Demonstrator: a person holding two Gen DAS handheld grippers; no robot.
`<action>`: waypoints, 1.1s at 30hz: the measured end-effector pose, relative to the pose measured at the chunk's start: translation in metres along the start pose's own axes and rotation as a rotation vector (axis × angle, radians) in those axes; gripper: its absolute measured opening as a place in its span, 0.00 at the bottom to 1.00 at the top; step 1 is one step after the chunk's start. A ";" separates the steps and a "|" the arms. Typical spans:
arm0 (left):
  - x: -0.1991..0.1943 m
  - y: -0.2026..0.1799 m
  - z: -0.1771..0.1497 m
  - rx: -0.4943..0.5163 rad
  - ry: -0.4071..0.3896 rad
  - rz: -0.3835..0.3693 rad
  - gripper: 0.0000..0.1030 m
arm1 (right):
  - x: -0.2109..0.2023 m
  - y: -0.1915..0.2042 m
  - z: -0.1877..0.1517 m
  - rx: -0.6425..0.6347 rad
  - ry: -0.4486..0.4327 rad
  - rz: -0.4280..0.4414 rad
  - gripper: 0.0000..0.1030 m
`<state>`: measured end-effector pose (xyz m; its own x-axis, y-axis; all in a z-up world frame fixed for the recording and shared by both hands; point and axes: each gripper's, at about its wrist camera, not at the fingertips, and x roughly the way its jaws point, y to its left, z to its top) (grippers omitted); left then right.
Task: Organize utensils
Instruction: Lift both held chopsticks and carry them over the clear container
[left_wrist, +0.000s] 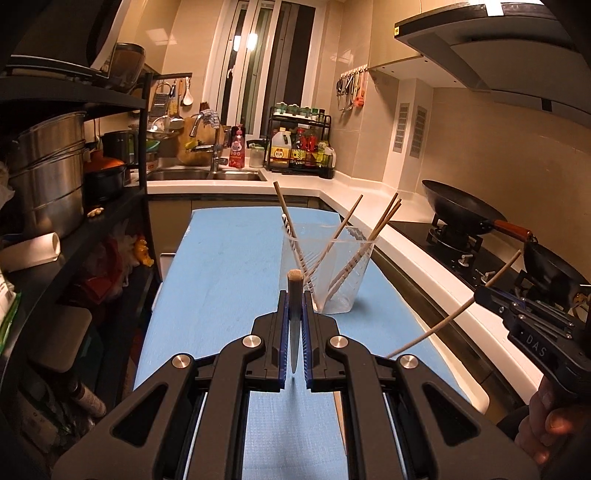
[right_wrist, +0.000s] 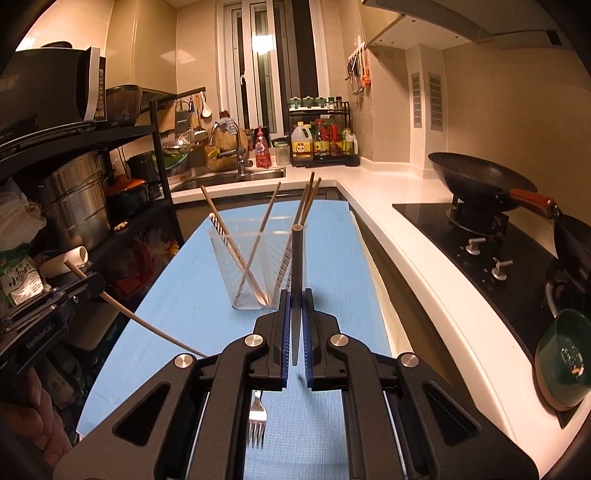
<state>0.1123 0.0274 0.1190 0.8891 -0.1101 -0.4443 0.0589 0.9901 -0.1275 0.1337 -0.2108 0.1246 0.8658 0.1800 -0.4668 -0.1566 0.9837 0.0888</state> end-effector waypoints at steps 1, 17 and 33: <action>-0.001 0.000 0.002 -0.003 0.007 0.004 0.06 | -0.002 0.002 0.003 -0.005 -0.002 0.002 0.06; -0.004 -0.007 0.025 -0.006 0.120 -0.013 0.06 | -0.012 0.008 0.032 -0.031 0.009 -0.002 0.06; 0.015 0.000 0.089 0.043 0.123 -0.075 0.06 | 0.007 -0.003 0.095 0.019 -0.052 0.053 0.06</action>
<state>0.1658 0.0334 0.1917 0.8194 -0.1912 -0.5404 0.1451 0.9812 -0.1271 0.1855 -0.2129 0.2048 0.8801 0.2313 -0.4147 -0.1944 0.9723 0.1297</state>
